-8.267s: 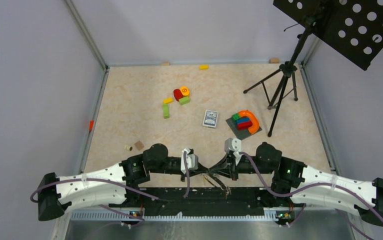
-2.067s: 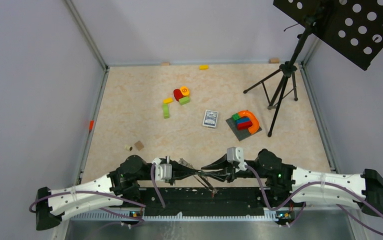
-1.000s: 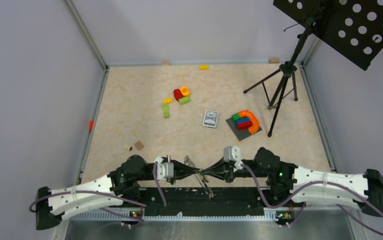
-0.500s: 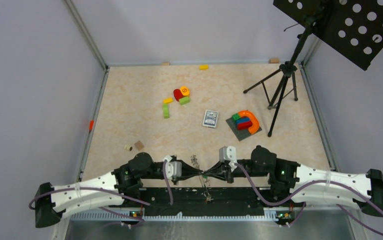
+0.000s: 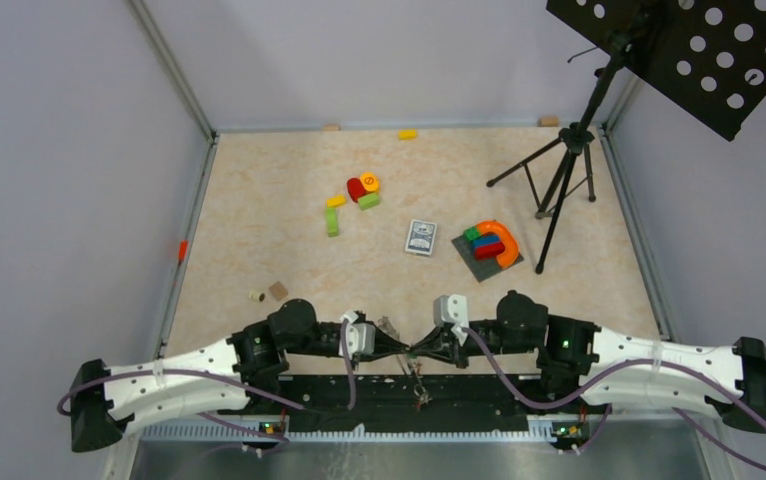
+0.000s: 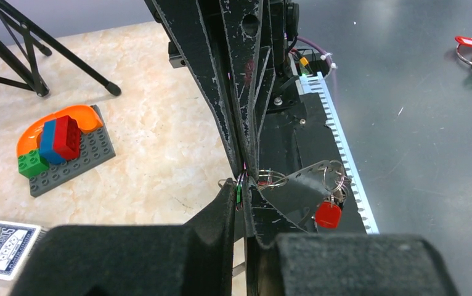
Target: Remove the keys from the keyring
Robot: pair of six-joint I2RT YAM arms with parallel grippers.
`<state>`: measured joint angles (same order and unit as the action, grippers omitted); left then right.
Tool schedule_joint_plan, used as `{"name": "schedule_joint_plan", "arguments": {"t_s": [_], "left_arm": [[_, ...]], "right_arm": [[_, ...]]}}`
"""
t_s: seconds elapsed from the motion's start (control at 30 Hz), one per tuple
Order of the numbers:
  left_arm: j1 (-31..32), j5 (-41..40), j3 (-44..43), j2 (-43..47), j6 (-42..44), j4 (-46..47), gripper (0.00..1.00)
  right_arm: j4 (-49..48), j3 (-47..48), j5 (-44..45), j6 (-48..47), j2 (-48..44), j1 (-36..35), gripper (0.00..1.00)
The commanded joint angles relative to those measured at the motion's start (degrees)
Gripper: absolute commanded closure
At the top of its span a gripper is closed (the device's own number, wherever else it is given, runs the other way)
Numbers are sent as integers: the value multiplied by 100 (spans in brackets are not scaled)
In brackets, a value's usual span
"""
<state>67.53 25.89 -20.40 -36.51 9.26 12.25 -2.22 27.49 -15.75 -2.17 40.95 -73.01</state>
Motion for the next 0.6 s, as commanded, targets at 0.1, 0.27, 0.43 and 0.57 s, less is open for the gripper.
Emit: {"name": "schedule_joint_plan", "arguments": {"t_s": [0.1, 0.27, 0.43, 0.57], "left_arm": [[15, 502, -343, -156, 149, 216, 90], [15, 650, -435, -289, 214, 91, 90], [15, 719, -562, -450, 277, -50, 89], [15, 767, -649, -591, 358, -174, 88]], "right_arm": [[-334, 371, 189, -29, 9, -54, 100], [-276, 398, 221, -6, 39, -52, 100], [-198, 443, 315, 79, 141, -54, 100], [-70, 555, 479, 160, 287, -48, 100]]}}
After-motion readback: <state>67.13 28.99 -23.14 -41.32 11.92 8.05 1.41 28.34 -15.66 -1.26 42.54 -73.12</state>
